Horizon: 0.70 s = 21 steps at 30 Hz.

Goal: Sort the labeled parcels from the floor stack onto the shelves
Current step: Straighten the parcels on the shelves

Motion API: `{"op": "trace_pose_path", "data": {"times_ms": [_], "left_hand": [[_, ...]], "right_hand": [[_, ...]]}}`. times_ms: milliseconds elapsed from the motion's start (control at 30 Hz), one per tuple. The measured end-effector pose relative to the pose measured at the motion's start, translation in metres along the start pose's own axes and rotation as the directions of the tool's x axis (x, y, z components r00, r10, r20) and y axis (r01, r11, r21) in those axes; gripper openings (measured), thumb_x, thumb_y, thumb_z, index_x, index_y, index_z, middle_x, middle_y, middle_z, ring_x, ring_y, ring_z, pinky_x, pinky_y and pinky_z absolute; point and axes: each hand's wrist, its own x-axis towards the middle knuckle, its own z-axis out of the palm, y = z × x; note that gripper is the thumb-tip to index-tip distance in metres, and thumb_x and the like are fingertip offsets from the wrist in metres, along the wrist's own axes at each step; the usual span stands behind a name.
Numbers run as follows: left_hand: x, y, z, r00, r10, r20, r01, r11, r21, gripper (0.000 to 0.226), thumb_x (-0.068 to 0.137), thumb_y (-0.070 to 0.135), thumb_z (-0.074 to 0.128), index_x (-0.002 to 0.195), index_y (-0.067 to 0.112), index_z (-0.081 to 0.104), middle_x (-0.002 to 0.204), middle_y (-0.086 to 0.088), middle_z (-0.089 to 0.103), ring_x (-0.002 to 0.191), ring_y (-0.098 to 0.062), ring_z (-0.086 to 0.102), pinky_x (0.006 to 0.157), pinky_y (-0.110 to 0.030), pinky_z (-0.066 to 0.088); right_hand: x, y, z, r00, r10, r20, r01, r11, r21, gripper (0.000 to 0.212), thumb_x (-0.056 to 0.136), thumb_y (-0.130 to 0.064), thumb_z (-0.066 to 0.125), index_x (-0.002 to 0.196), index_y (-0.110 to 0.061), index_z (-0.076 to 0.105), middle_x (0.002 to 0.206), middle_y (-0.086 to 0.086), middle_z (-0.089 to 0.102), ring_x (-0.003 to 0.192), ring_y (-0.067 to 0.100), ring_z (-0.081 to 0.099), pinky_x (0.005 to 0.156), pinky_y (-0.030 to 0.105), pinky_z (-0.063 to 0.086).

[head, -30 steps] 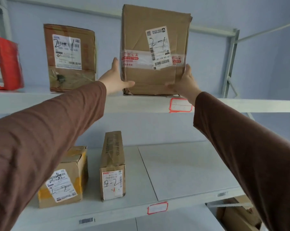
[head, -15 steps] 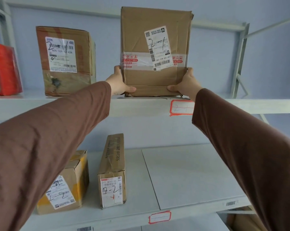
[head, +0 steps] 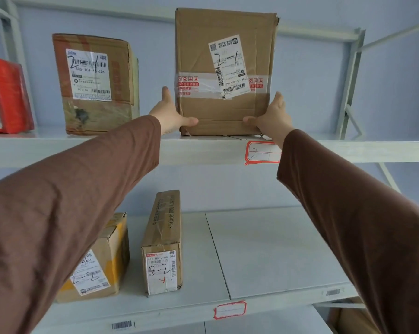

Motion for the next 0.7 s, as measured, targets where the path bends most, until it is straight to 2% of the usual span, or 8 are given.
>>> {"op": "trace_pose_path", "data": {"times_ms": [100,200,367,433,467,567,633,700], "left_hand": [[-0.023,0.009,-0.011,0.975,0.155,-0.157,-0.154,0.988,0.016,0.123,0.085,0.041,0.081,0.163,0.015,-0.01,0.17,-0.008,0.018,0.15,-0.027,0.032,0.116,-0.032,0.031],[-0.062,0.011,-0.018,0.915,0.309,-0.259,-0.322,0.947,-0.005,0.114,0.087,0.04,0.08,0.164,0.018,-0.001,0.171,-0.002,0.012,0.156,-0.016,0.018,0.121,-0.023,0.014],[-0.144,-0.021,-0.001,0.887,0.378,-0.266,-0.421,0.898,-0.125,0.104,0.088,0.045,0.076,0.164,0.024,0.008,0.17,0.006,0.016,0.154,-0.008,0.02,0.126,-0.038,0.023],[-0.174,-0.039,0.012,0.871,0.401,-0.286,-0.447,0.887,-0.118,0.096,0.091,0.041,0.075,0.163,0.021,0.016,0.169,0.006,0.022,0.154,-0.008,0.023,0.125,-0.039,0.026],[-0.186,-0.048,0.018,0.86,0.409,-0.305,-0.457,0.883,-0.104,0.091,0.092,0.038,0.075,0.162,0.018,0.021,0.167,0.004,0.027,0.153,-0.009,0.026,0.124,-0.04,0.028],[-0.217,-0.081,0.036,0.831,0.437,-0.344,-0.473,0.881,-0.025,0.076,0.092,0.03,0.075,0.154,0.011,0.036,0.155,-0.003,0.043,0.143,-0.018,0.041,0.119,-0.039,0.036],[-0.231,-0.11,0.052,0.865,0.381,-0.325,-0.419,0.907,-0.052,0.068,0.092,0.031,0.074,0.15,0.017,0.041,0.148,0.004,0.045,0.138,-0.016,0.045,0.116,-0.037,0.039],[-0.238,-0.143,0.072,0.932,0.238,-0.273,-0.286,0.946,-0.154,0.067,0.092,0.039,0.073,0.149,0.027,0.041,0.149,0.013,0.042,0.138,-0.011,0.043,0.116,-0.038,0.039]], "right_hand": [[-0.018,-0.003,-0.004,0.981,-0.14,-0.136,0.139,0.99,-0.016,0.111,0.086,-0.046,0.078,0.163,-0.012,0.005,0.17,0.011,0.015,0.151,0.038,0.023,0.122,0.047,0.027],[-0.056,-0.009,-0.004,0.911,-0.304,-0.277,0.318,0.948,0.006,0.098,0.086,-0.045,0.076,0.161,-0.014,0.02,0.167,0.005,0.026,0.149,0.031,0.024,0.118,0.038,0.026],[-0.151,-0.011,0.016,0.794,-0.471,-0.384,0.551,0.824,0.128,0.075,0.091,-0.042,0.073,0.152,-0.014,0.041,0.156,0.001,0.042,0.141,0.021,0.035,0.116,0.026,0.028],[-0.186,-0.007,0.03,0.781,-0.485,-0.392,0.582,0.794,0.177,0.066,0.093,-0.041,0.072,0.146,-0.011,0.048,0.151,0.002,0.048,0.139,0.02,0.04,0.116,0.028,0.031],[-0.201,-0.005,0.038,0.784,-0.49,-0.382,0.588,0.782,0.205,0.062,0.094,-0.04,0.072,0.144,-0.01,0.051,0.149,0.003,0.05,0.137,0.021,0.042,0.115,0.034,0.036],[-0.237,0.011,0.07,0.832,-0.47,-0.295,0.547,0.785,0.292,0.055,0.095,-0.034,0.072,0.141,-0.01,0.054,0.144,0.001,0.053,0.131,0.021,0.047,0.105,0.044,0.045],[-0.255,0.026,0.094,0.877,-0.433,-0.208,0.48,0.804,0.352,0.053,0.095,-0.032,0.071,0.141,-0.011,0.054,0.143,0.0,0.053,0.131,0.018,0.047,0.105,0.043,0.045],[-0.269,0.041,0.121,0.924,-0.373,-0.091,0.375,0.828,0.416,0.052,0.097,-0.031,0.069,0.143,-0.016,0.051,0.144,-0.005,0.052,0.135,0.012,0.046,0.108,0.043,0.044]]}}
